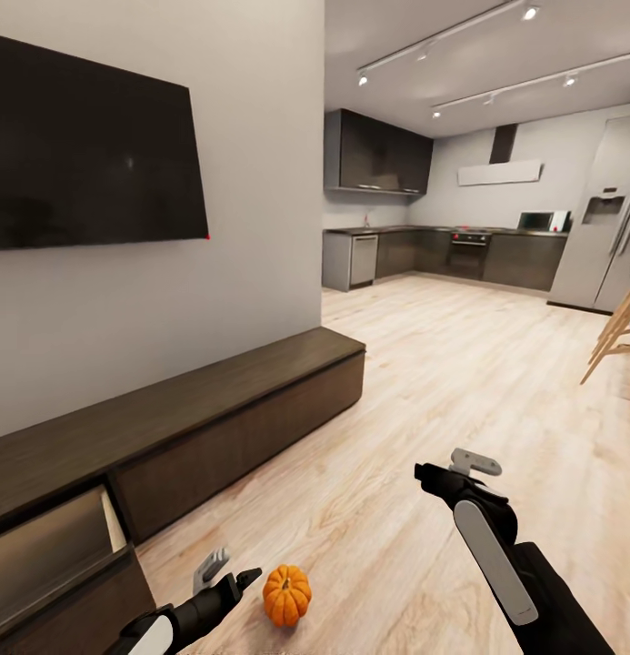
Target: Place each of the two pumpkins and all three candles from the living room inside a cabinet in the living room (use any cabinet), then make sure every cabinet is closed, and position the cauldron so it is next to a table in the living room.
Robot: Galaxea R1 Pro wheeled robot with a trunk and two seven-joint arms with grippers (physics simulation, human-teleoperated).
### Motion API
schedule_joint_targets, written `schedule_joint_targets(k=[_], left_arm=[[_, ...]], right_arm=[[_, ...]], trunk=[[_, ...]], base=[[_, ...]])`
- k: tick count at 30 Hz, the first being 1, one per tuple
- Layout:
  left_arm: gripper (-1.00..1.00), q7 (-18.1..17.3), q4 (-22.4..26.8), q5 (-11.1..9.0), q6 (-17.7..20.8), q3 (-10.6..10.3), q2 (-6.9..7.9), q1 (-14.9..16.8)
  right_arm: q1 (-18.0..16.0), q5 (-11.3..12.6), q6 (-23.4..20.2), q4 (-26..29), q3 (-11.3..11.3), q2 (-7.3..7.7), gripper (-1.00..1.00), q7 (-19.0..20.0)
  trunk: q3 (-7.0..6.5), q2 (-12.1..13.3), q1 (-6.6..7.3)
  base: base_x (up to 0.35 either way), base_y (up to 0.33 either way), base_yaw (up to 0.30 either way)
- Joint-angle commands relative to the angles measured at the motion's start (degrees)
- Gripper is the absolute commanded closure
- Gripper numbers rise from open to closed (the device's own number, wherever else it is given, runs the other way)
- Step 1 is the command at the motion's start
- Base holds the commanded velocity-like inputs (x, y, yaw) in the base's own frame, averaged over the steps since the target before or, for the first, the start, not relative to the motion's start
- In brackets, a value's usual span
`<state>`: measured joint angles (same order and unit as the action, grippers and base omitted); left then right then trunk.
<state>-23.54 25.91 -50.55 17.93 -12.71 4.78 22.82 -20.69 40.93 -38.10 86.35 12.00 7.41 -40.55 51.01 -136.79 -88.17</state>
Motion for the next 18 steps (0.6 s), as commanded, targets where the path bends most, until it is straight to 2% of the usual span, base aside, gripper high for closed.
schedule_joint_targets(k=[1, 5, 12, 18], left_arm=[[-1.00, -0.01, 0.02, -0.52, 0.26, -0.23, 0.05, 0.04], [-1.00, -0.01, 0.02, -0.52, 0.26, -0.22, 0.05, 0.04], [-1.00, -0.01, 0.02, -0.50, 0.25, -0.30, 0.04, 0.04], [-1.00, -0.01, 0.02, -0.52, 0.26, -0.30, 0.05, 0.04]], right_arm=[[-0.05, 0.49, -0.06, 0.19, 0.13, 0.09, -1.00, -0.57], [-0.05, 0.47, -0.05, 0.41, 0.13, 0.11, -1.00, -0.58], [-0.05, 0.47, -0.04, 0.66, 0.13, 0.14, -1.00, -0.58], [-0.05, 0.47, -0.05, 0.72, 0.13, 0.29, -1.00, -0.58]], trunk=[[0.15, -0.03, 0.01], [0.51, -0.03, 0.01], [1.13, -0.03, 0.01], [1.66, -0.03, 0.01]], base=[[0.000, 0.000, 0.087], [0.036, 0.000, 0.086], [0.201, 0.000, 0.086], [0.027, 0.000, 0.085]])
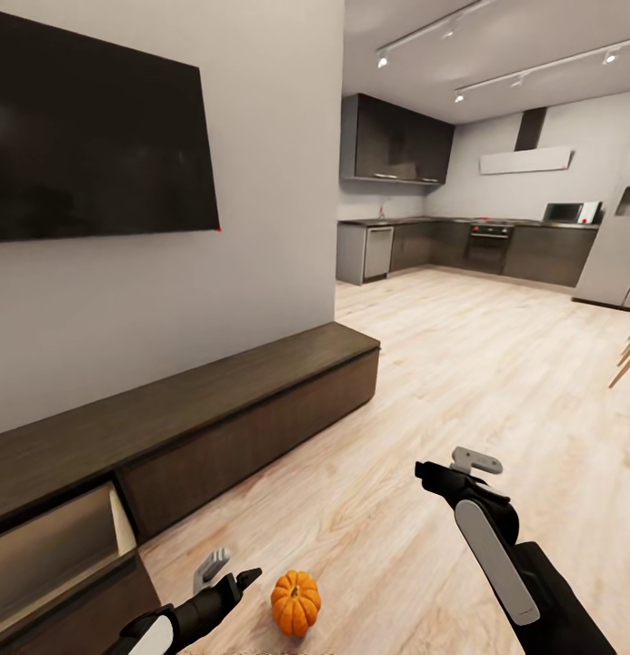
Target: Place each of the two pumpkins and all three candles from the living room inside a cabinet in the living room (use any cabinet), then make sure every cabinet is closed, and position the cauldron so it is next to a table in the living room.
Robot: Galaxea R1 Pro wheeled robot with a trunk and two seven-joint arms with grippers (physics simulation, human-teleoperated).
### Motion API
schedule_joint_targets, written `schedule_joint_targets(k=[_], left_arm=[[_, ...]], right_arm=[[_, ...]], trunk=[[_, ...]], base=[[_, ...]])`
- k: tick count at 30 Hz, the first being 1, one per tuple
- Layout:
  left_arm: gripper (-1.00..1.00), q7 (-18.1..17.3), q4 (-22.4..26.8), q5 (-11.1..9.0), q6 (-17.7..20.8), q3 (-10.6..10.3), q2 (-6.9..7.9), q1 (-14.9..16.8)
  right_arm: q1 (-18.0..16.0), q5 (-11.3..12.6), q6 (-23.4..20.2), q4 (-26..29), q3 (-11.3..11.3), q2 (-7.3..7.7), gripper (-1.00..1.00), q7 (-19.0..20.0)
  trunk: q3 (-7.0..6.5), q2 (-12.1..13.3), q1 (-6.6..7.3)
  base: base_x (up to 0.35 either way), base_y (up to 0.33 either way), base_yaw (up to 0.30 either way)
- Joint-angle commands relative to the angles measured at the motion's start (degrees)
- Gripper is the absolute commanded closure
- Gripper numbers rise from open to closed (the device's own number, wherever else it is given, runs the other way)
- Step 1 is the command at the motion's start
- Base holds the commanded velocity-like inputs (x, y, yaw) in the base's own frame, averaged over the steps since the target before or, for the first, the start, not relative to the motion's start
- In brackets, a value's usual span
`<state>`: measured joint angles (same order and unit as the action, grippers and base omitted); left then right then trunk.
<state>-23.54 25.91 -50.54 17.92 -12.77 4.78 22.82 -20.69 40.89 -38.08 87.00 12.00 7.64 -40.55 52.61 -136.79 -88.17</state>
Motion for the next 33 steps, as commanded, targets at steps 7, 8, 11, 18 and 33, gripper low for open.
schedule_joint_targets(k=[7, 8, 11, 18, 33], left_arm=[[-1.00, -0.01, 0.02, -0.52, 0.27, -0.23, 0.03, 0.04], [-1.00, -0.01, 0.02, -0.52, 0.27, -0.23, 0.02, 0.04], [-1.00, -0.01, 0.02, -0.52, 0.27, -0.23, 0.00, 0.04], [-1.00, -0.01, 0.02, -0.44, 0.25, -0.23, -0.04, 0.04], [-1.00, -0.01, 0.02, -0.34, 0.18, -0.23, -0.05, 0.04]], right_arm=[[-0.05, 0.50, -0.07, 0.10, 0.12, 0.01, -1.00, -0.58], [-0.05, 0.50, -0.07, 0.10, 0.12, 0.01, -1.00, -0.58], [-0.05, 0.50, -0.06, 0.10, 0.12, -0.03, -1.00, -0.58], [-0.05, 0.50, -0.14, 0.18, 0.05, -0.03, -1.00, -0.52], [-0.05, 0.59, -0.15, 1.71, -0.05, -0.17, -1.00, -0.50]], trunk=[[0.57, -0.03, 0.01], [0.58, -0.03, 0.01], [0.79, -0.43, -0.21], [2.05, -3.24, -1.74], [5.04, -6.54, -3.68]], base=[[0.001, 0.000, 0.069], [0.000, 0.000, 0.018], [0.000, 0.000, 0.008], [0.000, 0.000, 0.001], [0.000, 0.000, 0.000]])
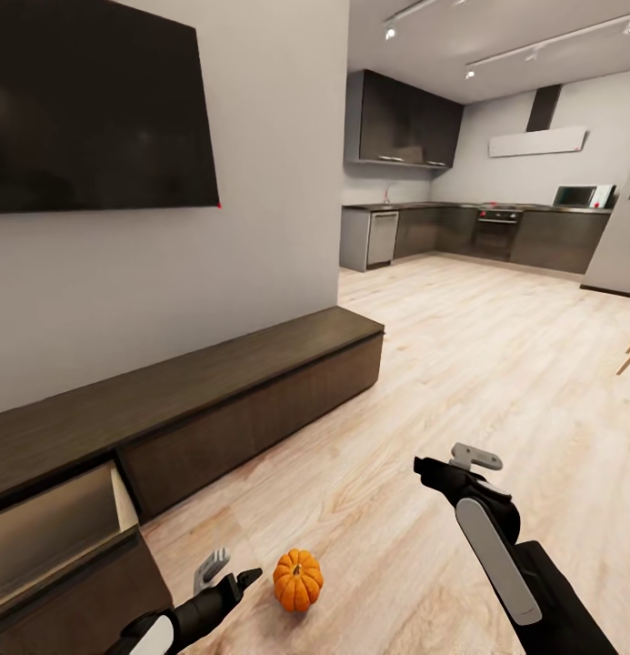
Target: Place each of the two pumpkins and all three candles from the living room inside a cabinet in the living room (use any cabinet), then make sure every cabinet is closed, and position the cauldron so it is next to a table in the living room.
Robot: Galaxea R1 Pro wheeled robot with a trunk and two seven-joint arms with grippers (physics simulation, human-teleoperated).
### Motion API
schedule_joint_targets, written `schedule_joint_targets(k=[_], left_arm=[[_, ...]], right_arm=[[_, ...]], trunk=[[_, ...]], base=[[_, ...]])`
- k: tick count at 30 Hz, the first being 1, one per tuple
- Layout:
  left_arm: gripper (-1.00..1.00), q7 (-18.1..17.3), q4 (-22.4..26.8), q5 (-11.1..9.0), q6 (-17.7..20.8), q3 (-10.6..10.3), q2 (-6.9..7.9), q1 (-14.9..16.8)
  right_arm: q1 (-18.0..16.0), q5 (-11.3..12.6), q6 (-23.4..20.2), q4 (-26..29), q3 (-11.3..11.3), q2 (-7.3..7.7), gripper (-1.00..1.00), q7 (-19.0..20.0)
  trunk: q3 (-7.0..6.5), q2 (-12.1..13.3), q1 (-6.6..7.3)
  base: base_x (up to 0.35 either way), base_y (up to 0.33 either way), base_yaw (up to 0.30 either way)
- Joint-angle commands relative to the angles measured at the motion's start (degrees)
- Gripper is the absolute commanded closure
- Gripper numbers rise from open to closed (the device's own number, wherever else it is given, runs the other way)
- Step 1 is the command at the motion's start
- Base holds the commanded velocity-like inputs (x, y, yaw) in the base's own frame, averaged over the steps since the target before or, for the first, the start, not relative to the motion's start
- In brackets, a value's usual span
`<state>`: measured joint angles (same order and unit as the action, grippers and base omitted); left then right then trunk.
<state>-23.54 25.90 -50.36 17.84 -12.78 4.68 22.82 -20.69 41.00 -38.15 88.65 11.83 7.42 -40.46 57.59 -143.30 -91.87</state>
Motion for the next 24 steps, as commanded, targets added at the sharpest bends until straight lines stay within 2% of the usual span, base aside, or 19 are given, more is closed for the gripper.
schedule_joint_targets(k=[1, 5, 13, 16, 21, 24], left_arm=[[-1.00, -0.01, 0.03, -0.53, 0.27, -0.23, 0.06, 0.03], [-1.00, -0.01, 0.03, -0.51, 0.27, -0.23, 0.06, 0.03], [-1.00, -0.01, -0.05, -0.19, 0.00, -0.62, -0.03, 0.03], [-1.00, 0.10, -0.05, -0.11, -1.79, -0.79, -0.29, 0.03], [-1.00, 0.76, 0.45, 0.37, -3.10, -0.76, -0.67, 0.21], [-1.00, 0.37, 2.22, 0.01, -2.65, -0.65, -0.26, 1.86]], right_arm=[[-0.06, 0.49, -0.08, 0.07, 0.13, 0.05, -1.00, -0.59], [-0.06, 0.49, -0.15, 0.10, 0.16, 0.05, -1.00, -0.59], [-0.06, 0.52, -4.34, 0.18, 0.30, 0.05, -1.00, -0.59], [-0.06, 0.53, -4.63, 0.17, 0.30, 0.05, -1.00, -0.59], [-0.06, 0.49, -4.73, 0.16, 0.24, 0.05, -1.00, -0.59], [-0.06, 0.53, -4.74, 0.13, 0.22, 0.05, -1.00, -0.59]], trunk=[[0.06, -0.03, 0.02], [0.06, -0.03, 0.02], [1.84, -0.14, -0.19], [2.50, -0.18, -0.27], [2.50, -0.18, -0.27], [2.50, -0.18, -0.27]], base=[[0.000, 0.000, 0.000], [0.000, 0.000, 0.000], [0.000, 0.000, 0.000], [0.000, 0.000, 0.000], [0.000, 0.000, 0.000], [0.000, 0.000, 0.000]])
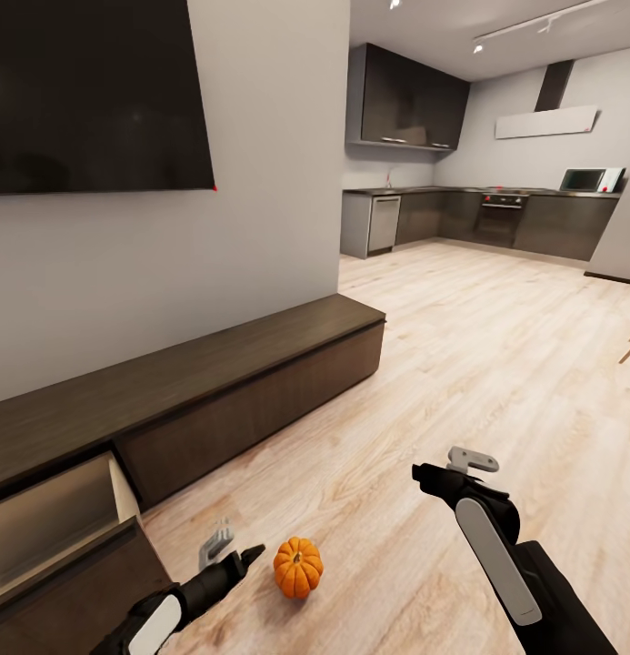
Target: Place each of the two pumpkins and all three candles from the living room inside a cabinet in the living room (use any cabinet), then make sure every cabinet is closed, and position the cauldron so it is next to a table in the living room.
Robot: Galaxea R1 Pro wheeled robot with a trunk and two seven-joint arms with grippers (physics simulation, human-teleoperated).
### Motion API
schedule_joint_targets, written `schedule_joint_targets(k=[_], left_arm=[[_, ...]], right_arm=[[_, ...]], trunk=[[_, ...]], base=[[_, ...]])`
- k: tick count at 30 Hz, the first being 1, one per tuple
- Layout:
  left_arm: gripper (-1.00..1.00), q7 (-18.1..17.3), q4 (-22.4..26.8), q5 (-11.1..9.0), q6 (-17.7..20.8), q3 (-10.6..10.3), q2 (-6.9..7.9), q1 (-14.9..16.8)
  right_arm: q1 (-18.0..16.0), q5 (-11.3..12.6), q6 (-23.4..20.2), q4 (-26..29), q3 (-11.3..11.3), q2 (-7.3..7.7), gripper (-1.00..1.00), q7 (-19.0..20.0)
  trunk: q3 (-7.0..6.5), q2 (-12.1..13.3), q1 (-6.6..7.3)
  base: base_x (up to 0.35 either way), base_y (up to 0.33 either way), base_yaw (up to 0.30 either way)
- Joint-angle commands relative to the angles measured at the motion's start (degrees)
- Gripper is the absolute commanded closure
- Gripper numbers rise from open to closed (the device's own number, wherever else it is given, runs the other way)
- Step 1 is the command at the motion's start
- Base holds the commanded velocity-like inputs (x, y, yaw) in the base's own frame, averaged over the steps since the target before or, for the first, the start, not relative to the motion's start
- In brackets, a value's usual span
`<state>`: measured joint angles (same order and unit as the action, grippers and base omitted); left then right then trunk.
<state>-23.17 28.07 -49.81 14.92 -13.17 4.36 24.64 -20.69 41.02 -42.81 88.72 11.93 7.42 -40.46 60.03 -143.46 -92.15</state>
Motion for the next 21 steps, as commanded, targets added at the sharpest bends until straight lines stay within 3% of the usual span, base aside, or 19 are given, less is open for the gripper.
schedule_joint_targets(k=[1, 9, 14, 21], left_arm=[[-1.00, 0.02, 0.86, -0.73, 0.40, -0.15, 0.23, 0.43], [-1.00, 0.24, 3.16, -1.76, 1.16, 1.42, 0.69, 2.06], [-1.00, 0.97, 2.56, -4.37, 9.56, 5.99, 0.97, 2.27], [-1.00, 1.39, 0.22, -4.93, 12.75, 7.35, 0.90, 2.40]], right_arm=[[-0.05, 0.53, -0.08, 0.06, 0.12, 0.05, -1.00, -0.56], [-0.05, 0.47, -0.09, 0.05, 0.12, 0.05, -1.00, -0.57], [-0.05, 0.47, -0.09, 0.05, 0.12, 0.05, -1.00, -0.59], [-0.05, 0.47, -0.09, 0.05, 0.20, 0.05, -1.00, -0.59]], trunk=[[0.06, -0.02, 0.01], [0.06, -0.02, 0.01], [0.06, -0.02, 0.01], [0.06, -0.02, 0.01]], base=[[0.000, 0.000, 0.000], [0.000, 0.000, 0.000], [0.000, 0.000, 0.000], [0.000, 0.000, 0.000]])
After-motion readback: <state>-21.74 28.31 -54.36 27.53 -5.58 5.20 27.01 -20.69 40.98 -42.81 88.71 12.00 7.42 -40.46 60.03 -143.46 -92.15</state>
